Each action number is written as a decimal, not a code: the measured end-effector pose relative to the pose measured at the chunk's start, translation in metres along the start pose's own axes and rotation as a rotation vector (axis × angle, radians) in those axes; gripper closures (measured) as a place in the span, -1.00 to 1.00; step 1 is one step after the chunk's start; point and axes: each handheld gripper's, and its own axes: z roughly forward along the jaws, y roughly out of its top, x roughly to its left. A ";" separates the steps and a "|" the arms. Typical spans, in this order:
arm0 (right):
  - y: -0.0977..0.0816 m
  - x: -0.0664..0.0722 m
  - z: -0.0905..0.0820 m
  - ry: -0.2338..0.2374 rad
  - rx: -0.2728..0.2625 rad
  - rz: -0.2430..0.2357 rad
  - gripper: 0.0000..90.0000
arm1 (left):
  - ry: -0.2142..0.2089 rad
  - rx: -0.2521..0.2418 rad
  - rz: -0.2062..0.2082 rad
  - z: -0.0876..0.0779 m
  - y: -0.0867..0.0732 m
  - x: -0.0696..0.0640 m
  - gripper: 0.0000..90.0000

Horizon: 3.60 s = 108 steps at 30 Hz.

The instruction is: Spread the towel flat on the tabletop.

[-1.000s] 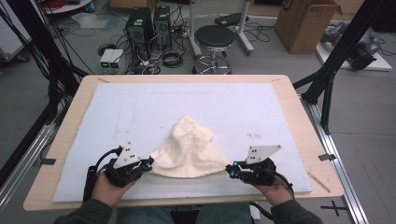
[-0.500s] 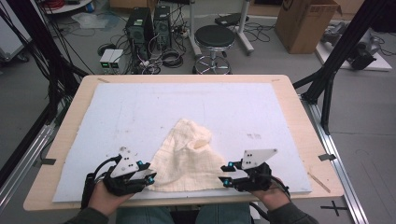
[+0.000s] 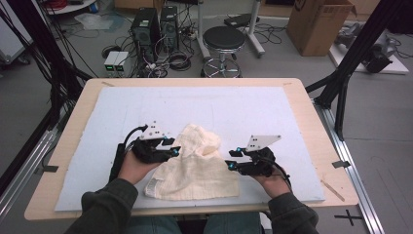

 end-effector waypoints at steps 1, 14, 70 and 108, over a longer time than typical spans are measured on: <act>-0.001 -0.001 0.000 0.001 -0.007 0.010 0.25 | -0.006 -0.007 -0.017 0.004 0.003 0.005 0.34; -0.006 -0.006 0.000 -0.017 -0.028 0.007 0.22 | 0.098 0.076 -0.135 0.078 0.022 0.043 0.34; 0.014 -0.042 0.071 -0.041 0.142 0.163 0.48 | 0.231 0.151 -0.096 -0.003 -0.047 0.042 0.93; 0.014 -0.051 0.012 -0.098 0.116 0.186 0.45 | 0.226 0.157 -0.084 -0.001 -0.044 0.037 0.93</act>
